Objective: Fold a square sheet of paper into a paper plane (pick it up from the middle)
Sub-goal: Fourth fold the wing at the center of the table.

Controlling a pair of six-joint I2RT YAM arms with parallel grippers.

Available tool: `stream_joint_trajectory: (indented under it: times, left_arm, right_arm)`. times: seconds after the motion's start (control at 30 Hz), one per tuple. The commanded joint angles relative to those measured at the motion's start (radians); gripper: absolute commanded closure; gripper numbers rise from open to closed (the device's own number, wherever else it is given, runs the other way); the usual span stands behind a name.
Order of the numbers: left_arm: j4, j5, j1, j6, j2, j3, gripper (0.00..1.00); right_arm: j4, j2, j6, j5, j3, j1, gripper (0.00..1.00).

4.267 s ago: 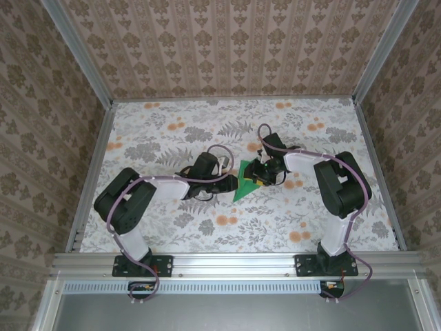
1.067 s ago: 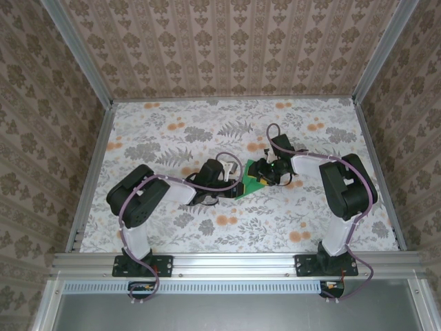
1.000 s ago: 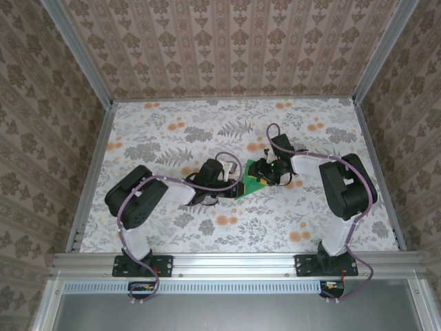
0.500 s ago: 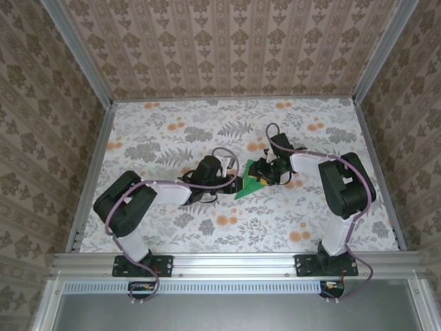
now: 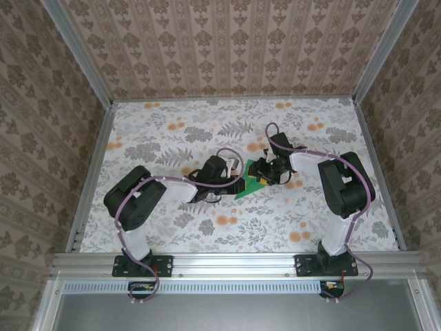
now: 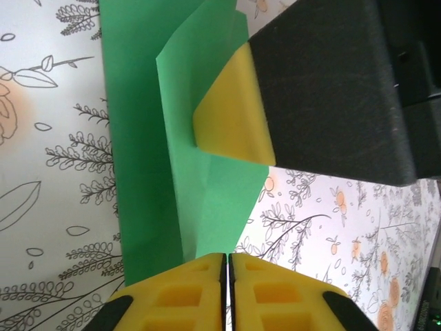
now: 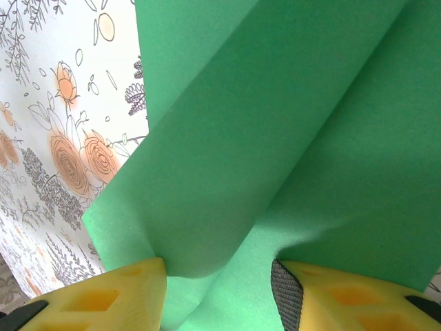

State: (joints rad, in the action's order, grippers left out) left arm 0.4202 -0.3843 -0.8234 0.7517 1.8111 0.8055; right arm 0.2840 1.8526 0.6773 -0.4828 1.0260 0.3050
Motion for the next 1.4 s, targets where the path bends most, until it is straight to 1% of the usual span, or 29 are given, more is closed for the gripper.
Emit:
stream_joint_trajectory:
  times: [0.0,0.13,0.33,0.87,1.13,1.37]
  left_arm:
    - [-0.041,0.019,0.003,0.026,0.032,0.027,0.88]
    - [-0.038,0.021,0.004,0.030,0.034,0.027,0.89]
    - [-0.044,0.021,0.006,0.033,0.037,0.024,0.90]
    - [-0.076,0.031,0.010,0.040,0.046,0.028,0.91]
    - [-0.086,0.031,0.012,0.038,0.053,0.032,0.92]
    - [-0.098,0.042,0.013,0.041,0.057,0.029,0.92]
  right_arm:
    - [0.115,0.100,-0.018,0.222,-0.056,-0.013,0.49]
    - [0.121,0.105,-0.021,0.234,-0.055,-0.012,0.50]
    - [0.138,0.109,-0.025,0.298,-0.055,-0.009,0.54]
    - [0.180,0.154,-0.034,0.348,-0.030,0.011,0.59]
    - [0.198,0.177,-0.045,0.363,-0.010,0.022,0.58]
    - [0.232,0.191,-0.041,0.440,0.010,0.045,0.58]
